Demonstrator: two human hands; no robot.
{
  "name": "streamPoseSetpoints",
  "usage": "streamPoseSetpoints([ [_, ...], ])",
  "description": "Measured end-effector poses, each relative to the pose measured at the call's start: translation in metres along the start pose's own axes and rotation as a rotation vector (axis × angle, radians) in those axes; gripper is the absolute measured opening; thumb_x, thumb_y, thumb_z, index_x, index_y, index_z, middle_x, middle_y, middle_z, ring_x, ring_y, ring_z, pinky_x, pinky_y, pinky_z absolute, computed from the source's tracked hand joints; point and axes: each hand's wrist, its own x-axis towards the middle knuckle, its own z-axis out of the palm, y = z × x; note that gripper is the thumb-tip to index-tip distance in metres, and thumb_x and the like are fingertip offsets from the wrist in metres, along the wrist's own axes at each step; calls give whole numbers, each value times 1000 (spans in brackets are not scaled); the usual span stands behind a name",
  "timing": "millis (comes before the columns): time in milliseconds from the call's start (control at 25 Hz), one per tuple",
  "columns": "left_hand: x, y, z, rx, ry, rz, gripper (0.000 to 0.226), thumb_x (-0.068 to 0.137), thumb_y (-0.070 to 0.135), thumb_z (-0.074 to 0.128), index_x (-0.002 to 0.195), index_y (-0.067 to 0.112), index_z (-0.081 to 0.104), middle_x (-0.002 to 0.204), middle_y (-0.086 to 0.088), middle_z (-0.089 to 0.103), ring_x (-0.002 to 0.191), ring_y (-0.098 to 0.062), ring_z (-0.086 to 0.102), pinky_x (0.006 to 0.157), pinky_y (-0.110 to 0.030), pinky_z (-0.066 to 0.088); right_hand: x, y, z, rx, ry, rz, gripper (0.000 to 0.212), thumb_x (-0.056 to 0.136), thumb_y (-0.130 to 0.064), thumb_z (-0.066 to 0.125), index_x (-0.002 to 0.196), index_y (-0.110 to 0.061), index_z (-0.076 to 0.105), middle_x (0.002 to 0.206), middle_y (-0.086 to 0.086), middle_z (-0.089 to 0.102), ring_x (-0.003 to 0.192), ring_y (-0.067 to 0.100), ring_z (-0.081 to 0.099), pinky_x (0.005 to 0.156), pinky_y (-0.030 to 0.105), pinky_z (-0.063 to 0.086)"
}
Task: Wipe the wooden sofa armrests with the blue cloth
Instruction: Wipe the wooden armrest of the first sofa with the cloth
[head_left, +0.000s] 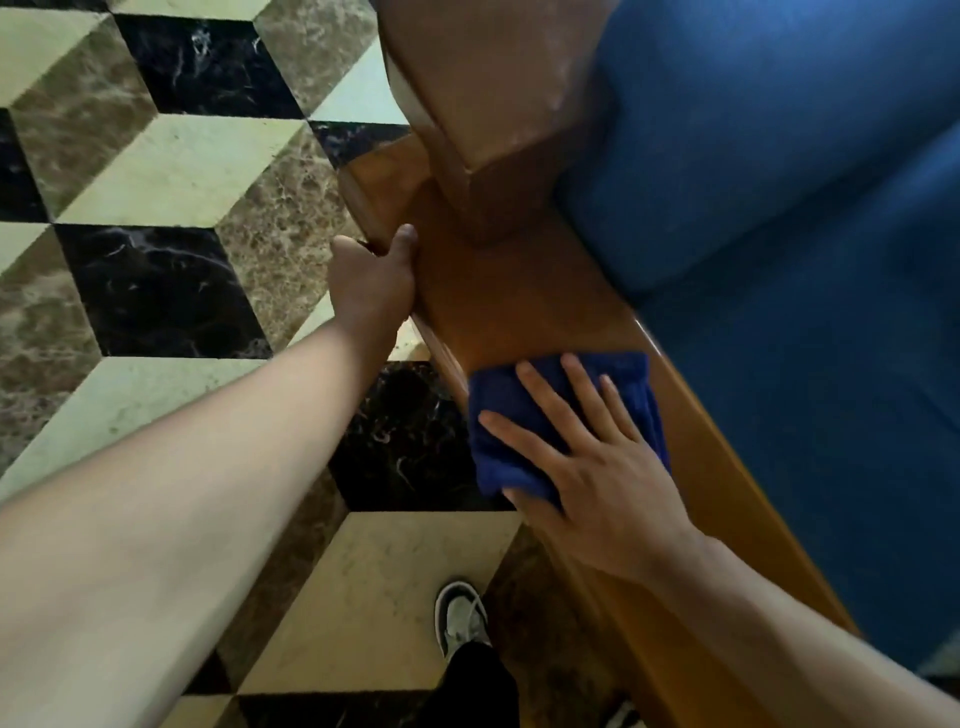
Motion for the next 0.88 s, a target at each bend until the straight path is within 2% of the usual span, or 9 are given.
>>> streamPoseSetpoints([
  [80,5,-5,-1,-35,-9,-15,54,90,46,70,121,5,52,119,-14,67,101,-31,69,75,-48,62,0,8,0,10,13,164,75,93,-77,37,160,-50,16,175,-4,2,160,30,-8,127,59,10],
  [200,8,-8,0,-147,-84,-95,56,89,42,74,126,5,53,115,-12,68,84,-23,69,42,-27,54,78,-8,-9,80,42,563,80,92,-82,25,162,-47,7,175,1,-5,158,37,-13,127,58,-3],
  [280,16,-2,1,-134,-103,-130,53,91,37,74,127,4,55,113,-12,69,81,-23,70,38,-24,50,116,-27,-9,103,26,645,76,96,-77,23,162,-45,2,174,5,-8,157,44,-14,125,61,-6],
  [360,16,9,-4,8,-78,-107,51,91,33,73,130,4,54,120,-14,69,98,-31,72,52,-34,56,102,-43,0,57,26,451,72,99,-67,33,162,-45,7,174,6,-5,157,46,-10,125,63,0],
  [400,9,13,-7,203,-4,-5,54,92,31,71,135,4,51,127,-15,66,111,-35,68,67,-42,59,78,-46,3,4,19,315,73,98,-60,42,162,-45,11,175,5,-3,157,45,-8,125,63,3],
  [480,-24,10,-7,649,65,445,52,95,26,60,139,2,46,135,-21,59,125,-40,57,94,-49,50,24,-42,8,-71,-4,158,79,95,-46,56,162,-44,15,175,2,-2,158,42,-7,126,62,6],
  [600,-91,-22,2,940,-321,1096,31,94,24,52,113,2,63,119,-24,60,112,-44,55,91,-53,46,-46,-48,19,-92,5,224,90,94,-34,63,164,-39,8,175,1,-3,159,40,-8,127,60,6],
  [720,-135,-53,11,1073,-401,1238,28,96,23,49,110,6,66,119,-19,61,111,-40,54,91,-53,46,-91,-59,23,-40,33,338,94,92,-30,63,165,-32,3,175,1,0,159,37,-7,128,58,6],
  [880,-185,-73,17,1099,-392,1195,39,102,31,43,125,5,61,132,-22,58,124,-39,52,106,-53,41,-170,-65,30,6,43,565,99,89,-35,69,166,-25,7,174,0,3,160,34,-3,129,56,8],
])
